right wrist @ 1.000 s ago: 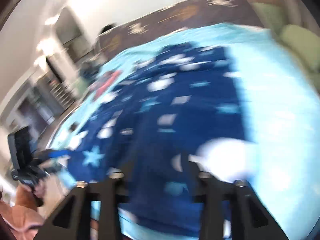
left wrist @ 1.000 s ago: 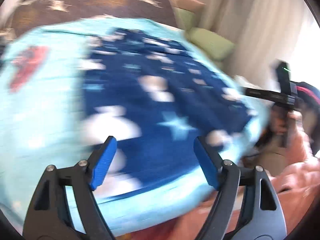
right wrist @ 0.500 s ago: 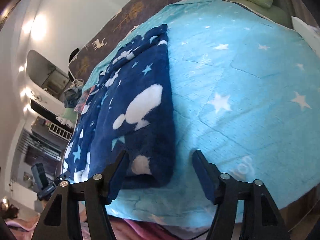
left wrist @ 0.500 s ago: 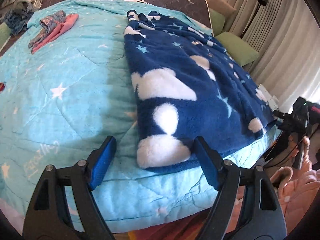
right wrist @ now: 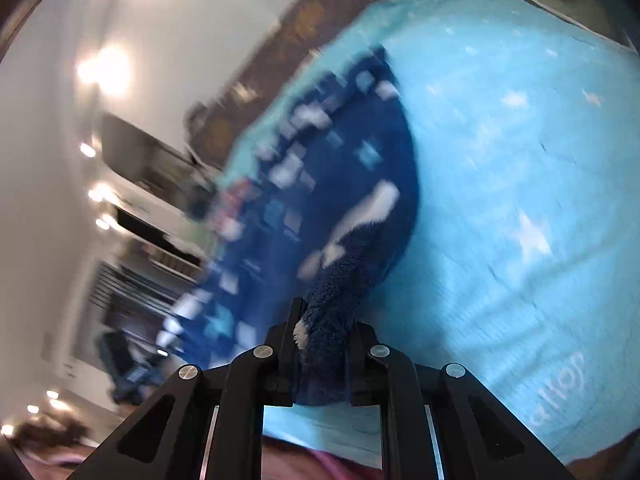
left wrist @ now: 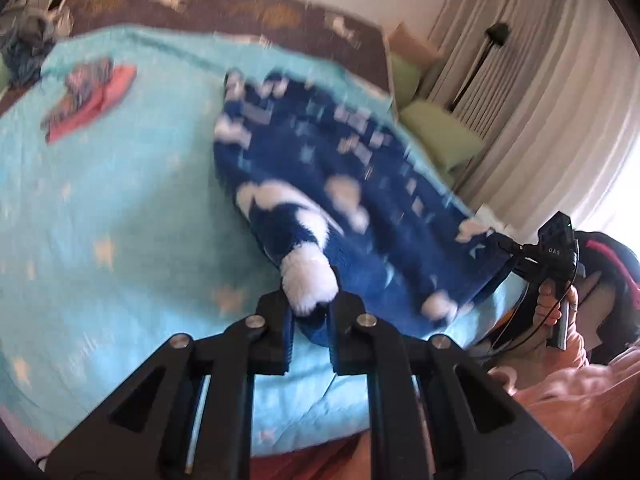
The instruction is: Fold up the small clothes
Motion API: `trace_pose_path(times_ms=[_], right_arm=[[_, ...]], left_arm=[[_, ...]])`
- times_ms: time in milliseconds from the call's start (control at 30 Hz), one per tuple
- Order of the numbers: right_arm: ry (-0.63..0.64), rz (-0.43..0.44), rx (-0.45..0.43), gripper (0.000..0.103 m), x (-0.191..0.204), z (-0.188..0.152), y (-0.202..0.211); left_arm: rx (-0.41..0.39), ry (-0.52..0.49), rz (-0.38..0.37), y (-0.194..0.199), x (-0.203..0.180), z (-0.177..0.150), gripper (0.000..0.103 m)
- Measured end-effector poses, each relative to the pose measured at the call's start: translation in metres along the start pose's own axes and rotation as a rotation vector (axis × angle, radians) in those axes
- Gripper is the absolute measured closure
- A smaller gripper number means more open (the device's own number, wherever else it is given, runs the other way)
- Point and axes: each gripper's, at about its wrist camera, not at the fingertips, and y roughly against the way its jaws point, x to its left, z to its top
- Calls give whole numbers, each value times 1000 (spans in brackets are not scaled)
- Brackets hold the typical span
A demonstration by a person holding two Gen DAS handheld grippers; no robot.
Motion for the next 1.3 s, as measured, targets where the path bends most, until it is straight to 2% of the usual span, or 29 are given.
trace_pose_path(times_ms=[167,267,367,567,767,933,1067,1200,1300], right_arm=[[73,88,-71,89,32,39,24],[103,122,-94,89,50,66,29],[121,155,-104,89,67,99,22],[145,140,-132,89,92,170,0],[92,94,-156,89,82,248,-37],[35,40,-171,89,57,317,-85],[-5,-13,-167,89,32,359,-130],[-17,-93,-178,89,10,391,-173],[-44,-168,-131,87,-17,402,-221]], left_arm=[[-85,-86,-4,11,-21,45,88],[-118,-74,-19,4,-24,82,88],[-152,-109,5,-7,-32,121,88],[-192,-164,47,-40,-35,201,88],[-212,-168,95,-81,-21,264,88],[-189,-151,186,-140,4,309,88],[-141,-112,257,-200,42,339,88],[-45,-55,302,-275,87,352,88],[45,0,322,-332,118,344,88]])
